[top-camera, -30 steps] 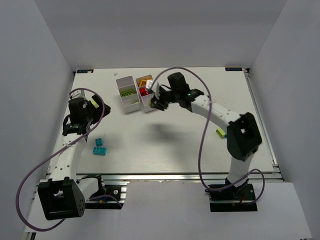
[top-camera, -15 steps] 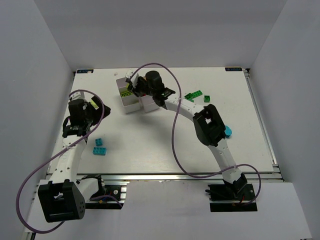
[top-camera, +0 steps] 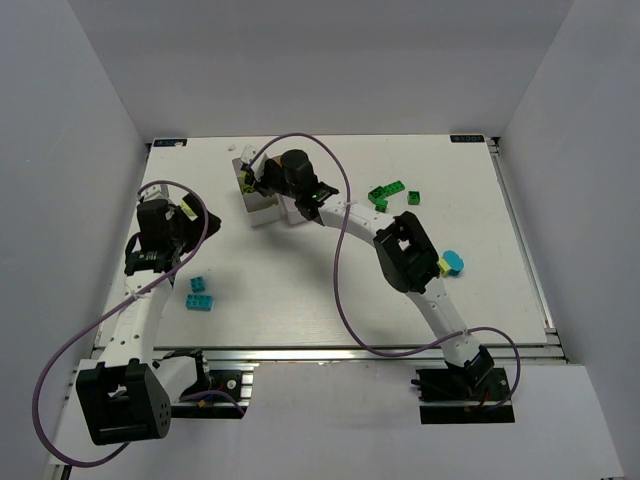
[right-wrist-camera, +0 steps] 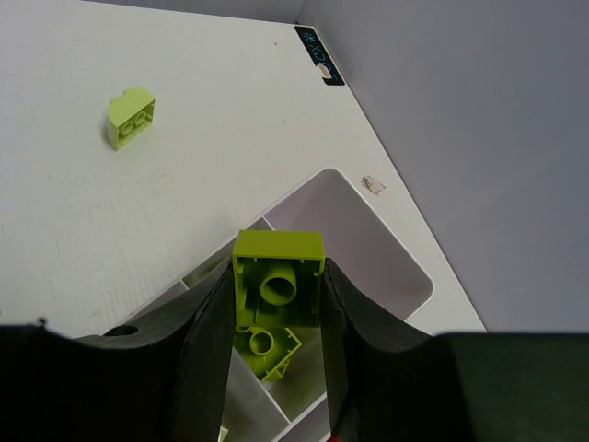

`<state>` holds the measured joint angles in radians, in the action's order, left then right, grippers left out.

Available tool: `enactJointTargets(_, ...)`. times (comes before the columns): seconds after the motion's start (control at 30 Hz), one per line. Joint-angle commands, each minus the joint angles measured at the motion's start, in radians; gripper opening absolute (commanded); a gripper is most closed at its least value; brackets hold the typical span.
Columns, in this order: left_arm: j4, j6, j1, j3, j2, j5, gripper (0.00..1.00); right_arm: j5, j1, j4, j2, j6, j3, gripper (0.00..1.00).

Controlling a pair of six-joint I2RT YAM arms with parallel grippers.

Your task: Sort the legos into containers by color

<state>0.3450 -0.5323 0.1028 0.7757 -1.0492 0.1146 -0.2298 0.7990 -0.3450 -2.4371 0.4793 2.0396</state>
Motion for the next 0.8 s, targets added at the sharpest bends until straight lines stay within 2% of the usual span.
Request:
enactJointTargets(0.0,0.011,0.009,0.005,0.017,0.012,-0.009,0.98,0.023,0.000,-0.078,-0.013,0.012,0.014,0.28)
enactJointTargets(0.27,0.028,0.017,0.005,0.030,0.015,-0.021,0.98,0.026,0.000,-0.080,-0.039,0.031,0.025,0.34)
enactJointTargets(0.37,0.031,0.017,0.005,0.031,0.020,-0.026,0.98,0.024,0.000,-0.080,-0.046,0.038,0.028,0.42)
enactJointTargets(0.4,0.034,0.017,0.005,0.034,0.021,-0.027,0.98,0.024,0.000,-0.081,-0.046,0.038,0.028,0.49)
enactJointTargets(0.47,0.037,0.017,0.003,0.037,0.021,-0.029,0.98,0.021,0.000,-0.081,-0.046,0.042,0.028,0.57)
enactJointTargets(0.77,0.049,0.025,0.006,0.074,0.012,-0.041,0.98,0.020,0.000,-0.086,-0.036,0.044,0.022,0.63)
